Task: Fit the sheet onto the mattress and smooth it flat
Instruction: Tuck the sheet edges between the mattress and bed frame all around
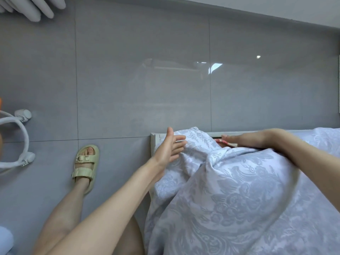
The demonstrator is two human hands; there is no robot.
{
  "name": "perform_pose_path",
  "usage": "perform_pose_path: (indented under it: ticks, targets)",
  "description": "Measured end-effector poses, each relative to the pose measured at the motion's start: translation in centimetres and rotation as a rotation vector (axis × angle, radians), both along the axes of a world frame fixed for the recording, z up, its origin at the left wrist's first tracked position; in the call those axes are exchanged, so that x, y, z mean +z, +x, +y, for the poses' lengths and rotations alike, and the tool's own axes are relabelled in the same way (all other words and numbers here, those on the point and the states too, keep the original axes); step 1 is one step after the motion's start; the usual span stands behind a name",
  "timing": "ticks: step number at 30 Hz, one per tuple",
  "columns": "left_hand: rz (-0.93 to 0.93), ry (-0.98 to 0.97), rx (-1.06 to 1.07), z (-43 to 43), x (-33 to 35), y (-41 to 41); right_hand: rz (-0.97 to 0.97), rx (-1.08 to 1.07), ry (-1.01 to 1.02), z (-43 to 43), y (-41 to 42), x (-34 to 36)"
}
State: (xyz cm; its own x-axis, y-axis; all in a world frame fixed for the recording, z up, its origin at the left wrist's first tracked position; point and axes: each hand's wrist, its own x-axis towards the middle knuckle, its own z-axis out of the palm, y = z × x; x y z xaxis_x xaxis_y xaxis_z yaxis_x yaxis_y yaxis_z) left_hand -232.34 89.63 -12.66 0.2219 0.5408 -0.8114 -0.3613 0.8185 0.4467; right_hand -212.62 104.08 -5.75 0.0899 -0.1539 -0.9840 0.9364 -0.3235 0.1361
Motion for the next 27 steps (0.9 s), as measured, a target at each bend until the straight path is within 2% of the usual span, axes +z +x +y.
perform_pose_path:
  ticks: [4,8,13,15,17,19,22,27]
  targets:
    - [-0.144,-0.054,-0.103,-0.5,-0.7,2.1,0.051,0.014,0.052,-0.2,0.1,2.0]
    - [-0.273,-0.1,-0.309,-1.0,0.9,5.2,-0.031,-0.038,0.03,-0.1,1.6,3.0]
    - [-0.37,-0.106,-0.305,-1.6,1.3,7.7,-0.095,-0.06,0.047,-0.3,1.9,3.5]
    - [-0.466,-0.151,-0.352,-1.1,1.1,6.5,-0.104,-0.091,0.046,-0.2,1.8,2.8]
    - [-0.41,-0.197,-0.271,-0.6,0.0,4.5,-0.128,-0.104,0.038,0.0,1.4,1.7]
    - [-0.236,-0.232,-0.162,0.1,-1.0,1.9,-0.143,-0.102,0.033,0.1,0.7,0.1]
    - [-0.006,-0.1,-0.077,1.4,-0.7,-1.7,-0.141,-0.067,0.07,0.4,-0.6,-2.5]
    - [0.068,0.061,-0.109,1.9,1.3,-2.9,-0.135,0.084,0.232,0.8,-1.9,-6.1]
